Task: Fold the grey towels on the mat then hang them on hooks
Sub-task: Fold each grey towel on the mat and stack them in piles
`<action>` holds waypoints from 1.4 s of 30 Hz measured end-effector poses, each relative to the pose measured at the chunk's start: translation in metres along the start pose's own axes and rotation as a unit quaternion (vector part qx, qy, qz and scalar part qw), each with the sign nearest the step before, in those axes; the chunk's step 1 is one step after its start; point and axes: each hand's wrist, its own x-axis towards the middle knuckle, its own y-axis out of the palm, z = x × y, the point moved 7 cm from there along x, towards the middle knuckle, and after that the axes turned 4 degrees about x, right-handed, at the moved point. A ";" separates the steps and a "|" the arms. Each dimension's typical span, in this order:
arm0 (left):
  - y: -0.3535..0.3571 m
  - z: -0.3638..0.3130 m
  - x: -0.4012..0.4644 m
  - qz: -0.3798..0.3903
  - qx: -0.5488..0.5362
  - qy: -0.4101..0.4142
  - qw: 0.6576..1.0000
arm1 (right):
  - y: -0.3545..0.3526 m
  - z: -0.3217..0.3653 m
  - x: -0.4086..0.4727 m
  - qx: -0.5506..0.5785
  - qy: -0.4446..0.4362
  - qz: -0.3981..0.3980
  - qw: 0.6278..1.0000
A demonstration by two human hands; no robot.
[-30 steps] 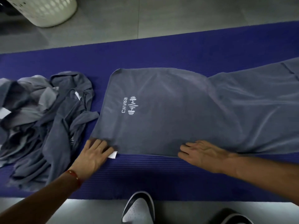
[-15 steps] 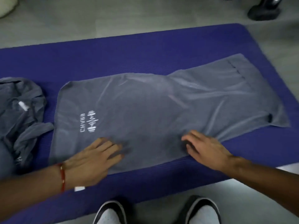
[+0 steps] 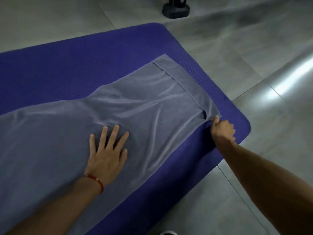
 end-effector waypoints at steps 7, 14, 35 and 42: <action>0.005 0.001 -0.005 -0.049 -0.006 -0.010 0.999 | 0.012 0.007 0.041 0.141 0.093 0.042 0.985; 0.002 0.001 -0.004 -0.048 -0.004 -0.013 0.999 | -0.014 0.015 0.037 0.040 0.031 -0.034 0.998; -0.018 0.082 0.062 -0.152 -0.092 -0.211 0.961 | 0.133 0.380 -0.012 -0.202 -0.608 0.117 0.759; -0.020 0.087 0.062 -0.118 -0.073 -0.260 0.956 | 0.131 0.382 0.012 -0.035 -0.583 0.136 0.800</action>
